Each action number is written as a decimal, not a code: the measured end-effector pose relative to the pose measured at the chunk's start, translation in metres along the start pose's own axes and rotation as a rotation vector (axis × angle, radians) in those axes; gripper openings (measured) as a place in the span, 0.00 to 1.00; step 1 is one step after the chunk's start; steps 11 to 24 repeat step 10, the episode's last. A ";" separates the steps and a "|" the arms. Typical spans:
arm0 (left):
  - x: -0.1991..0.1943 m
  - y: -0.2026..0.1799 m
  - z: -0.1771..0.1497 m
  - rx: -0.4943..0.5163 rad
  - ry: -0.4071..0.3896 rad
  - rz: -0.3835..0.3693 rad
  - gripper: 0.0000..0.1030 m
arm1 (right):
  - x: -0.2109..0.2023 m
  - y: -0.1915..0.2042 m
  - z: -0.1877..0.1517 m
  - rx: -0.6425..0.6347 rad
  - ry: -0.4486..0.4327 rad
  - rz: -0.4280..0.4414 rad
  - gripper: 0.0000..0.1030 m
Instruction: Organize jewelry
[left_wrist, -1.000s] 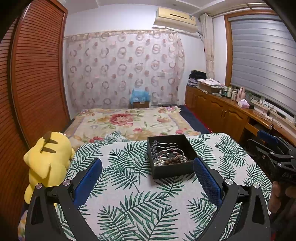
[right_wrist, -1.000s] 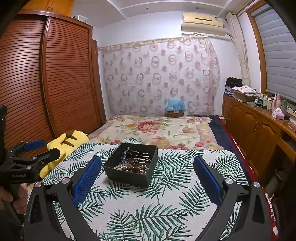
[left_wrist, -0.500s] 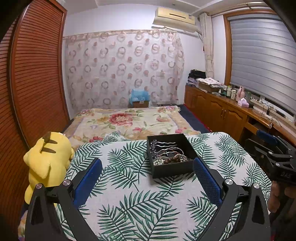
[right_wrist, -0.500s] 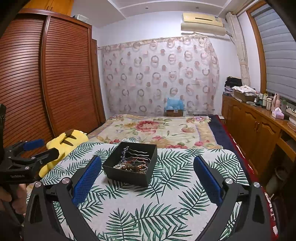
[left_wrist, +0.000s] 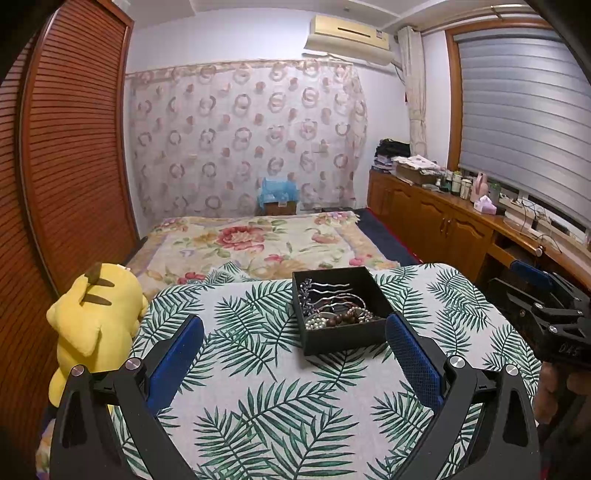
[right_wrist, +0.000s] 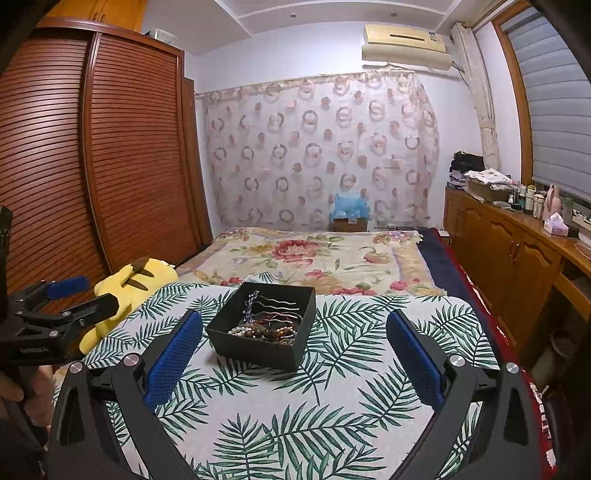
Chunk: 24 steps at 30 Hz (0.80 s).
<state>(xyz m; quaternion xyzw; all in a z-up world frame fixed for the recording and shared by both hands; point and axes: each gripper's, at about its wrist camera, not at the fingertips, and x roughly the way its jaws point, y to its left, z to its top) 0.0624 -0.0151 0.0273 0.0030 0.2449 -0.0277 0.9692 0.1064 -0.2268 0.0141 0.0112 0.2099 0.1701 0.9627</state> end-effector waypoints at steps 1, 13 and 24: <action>0.000 0.000 0.000 0.000 -0.001 0.000 0.92 | 0.000 0.000 0.000 0.001 0.000 0.000 0.97; 0.000 0.001 0.000 -0.001 -0.001 -0.002 0.92 | 0.001 0.000 0.000 0.001 0.000 0.000 0.97; 0.000 0.001 0.000 -0.001 -0.001 -0.002 0.92 | 0.001 0.000 0.000 0.001 0.000 0.000 0.97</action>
